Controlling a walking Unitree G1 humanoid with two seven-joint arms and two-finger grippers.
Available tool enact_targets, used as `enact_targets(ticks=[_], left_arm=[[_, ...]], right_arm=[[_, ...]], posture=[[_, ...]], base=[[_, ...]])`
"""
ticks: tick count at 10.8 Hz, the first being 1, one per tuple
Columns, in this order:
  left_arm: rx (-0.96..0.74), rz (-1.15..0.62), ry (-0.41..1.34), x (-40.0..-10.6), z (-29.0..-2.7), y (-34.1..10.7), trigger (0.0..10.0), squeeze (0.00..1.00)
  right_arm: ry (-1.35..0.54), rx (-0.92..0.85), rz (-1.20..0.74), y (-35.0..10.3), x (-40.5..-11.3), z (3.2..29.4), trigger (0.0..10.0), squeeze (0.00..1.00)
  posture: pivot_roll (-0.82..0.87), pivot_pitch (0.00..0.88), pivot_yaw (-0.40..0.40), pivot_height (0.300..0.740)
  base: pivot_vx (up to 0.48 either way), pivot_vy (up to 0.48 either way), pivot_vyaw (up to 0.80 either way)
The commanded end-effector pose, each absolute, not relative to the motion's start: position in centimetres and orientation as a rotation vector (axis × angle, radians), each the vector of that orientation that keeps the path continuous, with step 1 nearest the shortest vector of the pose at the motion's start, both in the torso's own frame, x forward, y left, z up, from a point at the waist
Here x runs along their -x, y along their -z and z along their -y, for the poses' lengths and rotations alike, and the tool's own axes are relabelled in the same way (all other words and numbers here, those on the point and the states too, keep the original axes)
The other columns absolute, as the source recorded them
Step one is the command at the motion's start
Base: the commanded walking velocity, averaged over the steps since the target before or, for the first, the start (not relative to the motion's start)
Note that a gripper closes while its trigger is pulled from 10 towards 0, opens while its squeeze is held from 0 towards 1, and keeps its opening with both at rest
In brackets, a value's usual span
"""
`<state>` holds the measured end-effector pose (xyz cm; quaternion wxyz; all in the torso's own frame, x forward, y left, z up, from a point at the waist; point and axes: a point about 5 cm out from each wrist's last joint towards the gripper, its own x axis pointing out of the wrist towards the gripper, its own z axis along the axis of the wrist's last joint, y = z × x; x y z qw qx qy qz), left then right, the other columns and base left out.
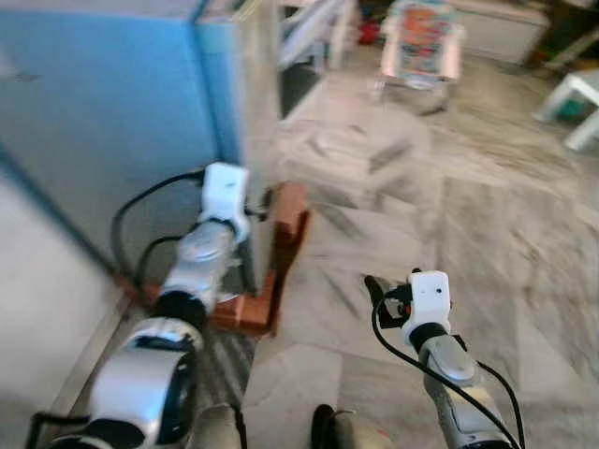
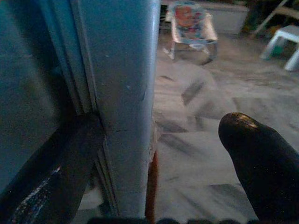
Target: Restocking fridge
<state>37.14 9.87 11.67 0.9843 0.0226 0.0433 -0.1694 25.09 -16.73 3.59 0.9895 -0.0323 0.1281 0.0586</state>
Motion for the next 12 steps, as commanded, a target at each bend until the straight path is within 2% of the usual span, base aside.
enact_targets(ticks=[1,2,3,4,5,6,7,8,9,12], left_arm=[[-0.014,0.071,0.575,-37.6,-3.7,-16.8,10.0,0.0],[-0.001,0.099,0.647,-37.2,-2.1,-17.7,10.0,0.0],[0.016,0.218,0.99,-33.3,4.7,-20.5,10.0,0.0],[0.054,0.249,1.132,-31.1,7.3,-21.7,10.0,0.0],[0.066,0.23,1.117,-31.5,7.5,-21.3,10.0,0.0],[0.026,0.164,0.952,-34.2,4.3,-19.4,10.0,0.0],[0.012,0.143,0.879,-35.1,2.5,-18.7,10.0,0.0],[-0.009,0.105,0.775,-36.2,-1.0,-17.2,10.0,0.0],[0.016,0.061,0.699,-35.8,-4.1,-15.7,10.0,0.0],[0.011,-0.015,0.558,-33.6,-8.3,-11.3,10.0,0.0]], right_arm=[[-0.123,0.067,-0.316,-2.6,-24.5,16.9,10.0,0.0],[-0.127,0.066,-0.326,-2.5,-24.5,16.9,10.0,0.0],[-0.153,0.067,-0.353,-2.0,-24.3,16.4,10.0,0.0],[-0.17,0.069,-0.363,-1.9,-24.3,16.0,10.0,0.0],[-0.172,0.063,-0.366,-1.8,-24.3,15.9,10.0,0.0],[-0.167,0.055,-0.37,-1.7,-24.3,15.9,10.0,0.0],[-0.167,0.054,-0.372,-1.6,-24.3,15.9,10.0,0.0],[-0.163,0.046,-0.379,-1.6,-24.3,15.9,10.0,0.0],[-0.162,0.035,-0.379,-1.6,-24.5,15.9,10.0,0.0],[-0.177,0.052,-0.389,-1.4,-24.5,15.8,10.0,0.0]], posture=[[0.03,0.11,-0.05,0.74],[0.03,0.108,-0.049,0.74],[0.04,0.106,-0.049,0.74],[0.03,0.103,-0.042,0.74],[0.03,0.101,-0.037,0.74],[0.03,0.102,-0.035,0.74],[0.03,0.102,-0.035,0.74],[0.03,0.102,-0.035,0.74],[0.05,0.102,-0.035,0.74],[0.06,0.102,-0.051,0.74]], base=[[0.0,0.0,0.0],[0.0,0.0,0.0],[0.0,0.0,0.0],[0.0,0.0,0.0],[0.0,0.0,0.0],[0.0,0.0,0.0],[0.0,0.0,0.0],[0.0,0.0,0.0],[0.0,0.0,0.0],[0.0,-0.193,0.0]])
